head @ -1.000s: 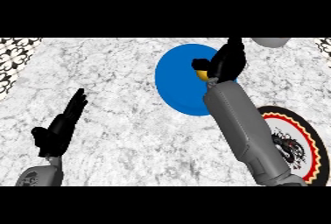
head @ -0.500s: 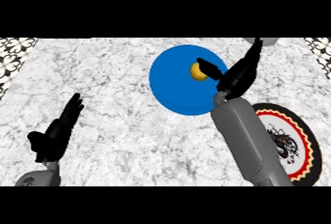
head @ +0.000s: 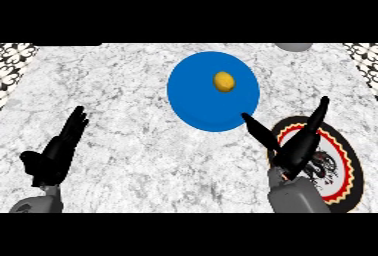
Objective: Pick the lemon from the plate and place it in the plate
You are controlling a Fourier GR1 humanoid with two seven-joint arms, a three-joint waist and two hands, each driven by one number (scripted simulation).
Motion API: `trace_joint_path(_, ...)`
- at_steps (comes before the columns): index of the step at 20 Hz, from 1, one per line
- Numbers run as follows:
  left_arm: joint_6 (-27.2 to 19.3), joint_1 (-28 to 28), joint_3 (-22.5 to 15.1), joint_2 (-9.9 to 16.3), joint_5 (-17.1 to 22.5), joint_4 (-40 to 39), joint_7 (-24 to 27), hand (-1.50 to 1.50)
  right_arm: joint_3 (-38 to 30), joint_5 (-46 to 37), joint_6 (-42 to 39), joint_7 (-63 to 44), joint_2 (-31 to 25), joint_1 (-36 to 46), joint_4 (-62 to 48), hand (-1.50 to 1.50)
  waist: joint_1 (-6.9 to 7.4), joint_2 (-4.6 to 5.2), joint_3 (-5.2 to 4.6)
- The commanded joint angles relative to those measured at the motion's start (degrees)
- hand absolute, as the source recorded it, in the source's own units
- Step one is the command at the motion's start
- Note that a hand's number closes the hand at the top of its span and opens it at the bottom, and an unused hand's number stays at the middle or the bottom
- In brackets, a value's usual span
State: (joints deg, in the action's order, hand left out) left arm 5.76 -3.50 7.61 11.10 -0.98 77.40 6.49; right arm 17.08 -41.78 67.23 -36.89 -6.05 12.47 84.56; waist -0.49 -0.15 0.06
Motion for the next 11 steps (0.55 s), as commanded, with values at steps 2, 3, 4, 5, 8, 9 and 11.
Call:
trace_joint_path(2,-0.56,-0.31,-1.15,-0.81,-0.71,2.49,-3.05,0.00,5.61,10.88,3.58,10.01,-5.93,-11.36,8.17,-1.50,0.33,0.10,0.00)
trace_joint_path(3,2.06,0.21,0.31,0.54,0.10,-2.25,1.68,0.00,4.18,14.34,2.18,11.89,-7.53,-10.32,7.85,-1.50,0.39,0.16,-0.02)
trace_joint_path(4,-1.05,0.76,-1.02,-1.44,-1.39,1.19,-1.26,0.00,4.48,13.12,1.85,12.84,-6.39,-12.71,8.52,-1.50,0.40,0.12,-0.03)
trace_joint_path(5,1.02,-0.87,0.61,1.01,0.23,1.89,-3.10,0.00,4.87,19.25,3.05,17.54,-8.69,-11.52,5.52,-1.50,0.54,0.16,0.01)
trace_joint_path(8,0.59,-0.34,-0.34,-0.29,-0.71,2.22,-1.76,0.00,4.64,23.69,2.53,23.94,-7.74,-16.09,7.54,-1.50,0.44,0.13,-0.01)
trace_joint_path(9,-0.03,-1.29,-1.12,-0.88,-2.20,-1.65,0.42,0.00,4.93,29.58,4.10,29.55,-9.79,-17.13,7.02,-1.50,0.33,0.17,0.04)
trace_joint_path(11,1.54,1.45,0.45,0.03,0.27,2.56,-2.04,0.00,3.52,24.21,3.01,28.45,-7.63,-19.91,9.60,-1.50,0.39,0.09,-0.03)
